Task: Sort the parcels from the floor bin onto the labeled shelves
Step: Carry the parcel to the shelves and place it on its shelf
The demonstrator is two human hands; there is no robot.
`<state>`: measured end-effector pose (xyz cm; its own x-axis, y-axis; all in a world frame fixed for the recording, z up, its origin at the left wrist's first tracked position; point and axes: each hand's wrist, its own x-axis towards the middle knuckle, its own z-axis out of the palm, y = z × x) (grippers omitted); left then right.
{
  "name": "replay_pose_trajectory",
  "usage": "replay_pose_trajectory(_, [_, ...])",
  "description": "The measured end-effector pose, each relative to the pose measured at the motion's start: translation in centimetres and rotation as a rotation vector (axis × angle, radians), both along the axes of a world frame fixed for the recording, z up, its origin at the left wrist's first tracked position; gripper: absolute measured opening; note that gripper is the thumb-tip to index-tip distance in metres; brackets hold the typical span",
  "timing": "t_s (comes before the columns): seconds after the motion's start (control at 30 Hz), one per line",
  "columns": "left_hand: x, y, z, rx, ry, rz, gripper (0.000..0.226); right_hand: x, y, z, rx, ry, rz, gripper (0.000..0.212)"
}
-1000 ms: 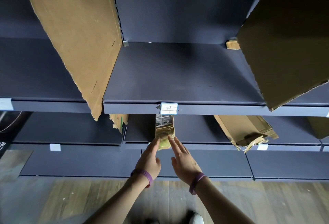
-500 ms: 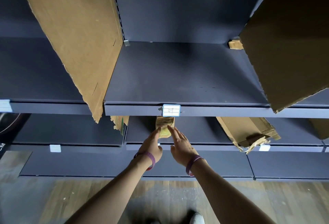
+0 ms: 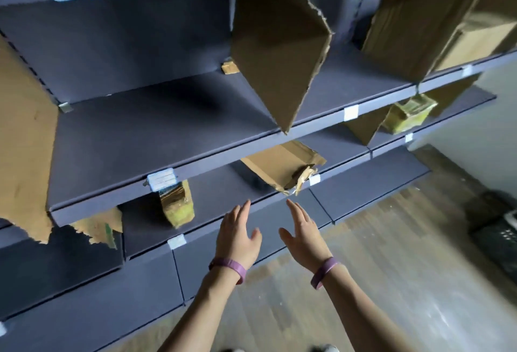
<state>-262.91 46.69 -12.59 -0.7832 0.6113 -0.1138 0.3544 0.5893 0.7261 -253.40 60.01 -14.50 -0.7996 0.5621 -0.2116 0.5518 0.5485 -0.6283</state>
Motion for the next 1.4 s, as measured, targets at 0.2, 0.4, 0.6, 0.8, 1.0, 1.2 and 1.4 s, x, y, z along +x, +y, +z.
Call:
replay_pose_trajectory(0.2, [8.7,10.7,1.3,0.023,-0.068,-0.242,0.058,11.9,7.5,2.1,0.028,0.068,-0.264,0.070])
replay_pose_trajectory(0.4, [21.1,22.3,2.9,0.026,-0.033,-0.457,0.057,25.6,15.8,3.3,0.044,0.141,-0.505,0.069])
replay_pose_trajectory(0.6, [32.7,31.7,3.9,0.039,-0.039,-0.619,0.057,37.4,22.9,4.6,0.068,0.173,-0.664,0.070])
replay_pose_trajectory(0.8, [40.4,39.0,5.3,0.036,-0.005,-0.763,0.057,46.0,28.1,5.8,0.099,0.218,-0.822,0.070])
replay_pose_trajectory(1.0, [45.1,45.9,4.7,-0.007,0.032,-0.884,0.058,50.9,32.7,5.3,0.105,0.250,-0.948,0.070])
replay_pose_trajectory(1.2, [49.0,55.3,2.5,-0.025,-0.032,-0.949,0.060,55.6,40.4,3.6,0.079,0.235,-1.073,0.070])
replay_pose_trajectory(1.4, [51.8,68.8,1.8,-0.062,-0.041,-1.027,0.058,58.6,51.9,3.6,0.090,0.170,-1.157,0.070])
